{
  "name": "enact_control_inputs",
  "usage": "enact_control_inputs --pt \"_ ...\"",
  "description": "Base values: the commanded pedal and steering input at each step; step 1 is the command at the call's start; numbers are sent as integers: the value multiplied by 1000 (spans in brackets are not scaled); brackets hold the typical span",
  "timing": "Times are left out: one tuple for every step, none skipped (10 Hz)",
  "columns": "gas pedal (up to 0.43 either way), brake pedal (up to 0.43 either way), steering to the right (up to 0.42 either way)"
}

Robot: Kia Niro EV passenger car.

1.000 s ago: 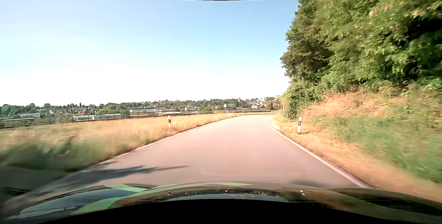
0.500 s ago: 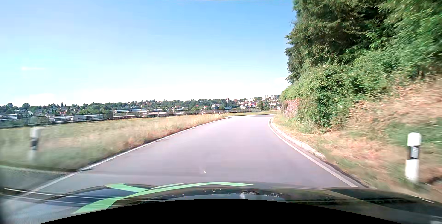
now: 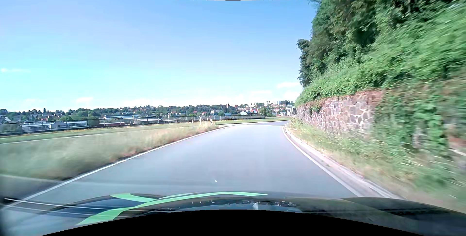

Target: Follow the waypoints while adhering to traffic rules and regulations

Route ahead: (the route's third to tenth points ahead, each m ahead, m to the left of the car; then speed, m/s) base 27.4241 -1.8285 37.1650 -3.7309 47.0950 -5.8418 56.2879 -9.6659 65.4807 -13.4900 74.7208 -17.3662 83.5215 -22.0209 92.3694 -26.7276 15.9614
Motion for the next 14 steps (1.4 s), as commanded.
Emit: enact_control_inputs --pt "169 0 35" --pt "197 0 34" --pt "209 0 35" --pt "209 0 34" --pt "209 0 35" --pt "209 0 34" --pt "209 0 34" --pt "209 0 34" --pt "209 0 34" --pt "209 0 34" --pt "197 0 35" --pt "189 0 36" --pt "169 0 37" --pt "157 0 37"
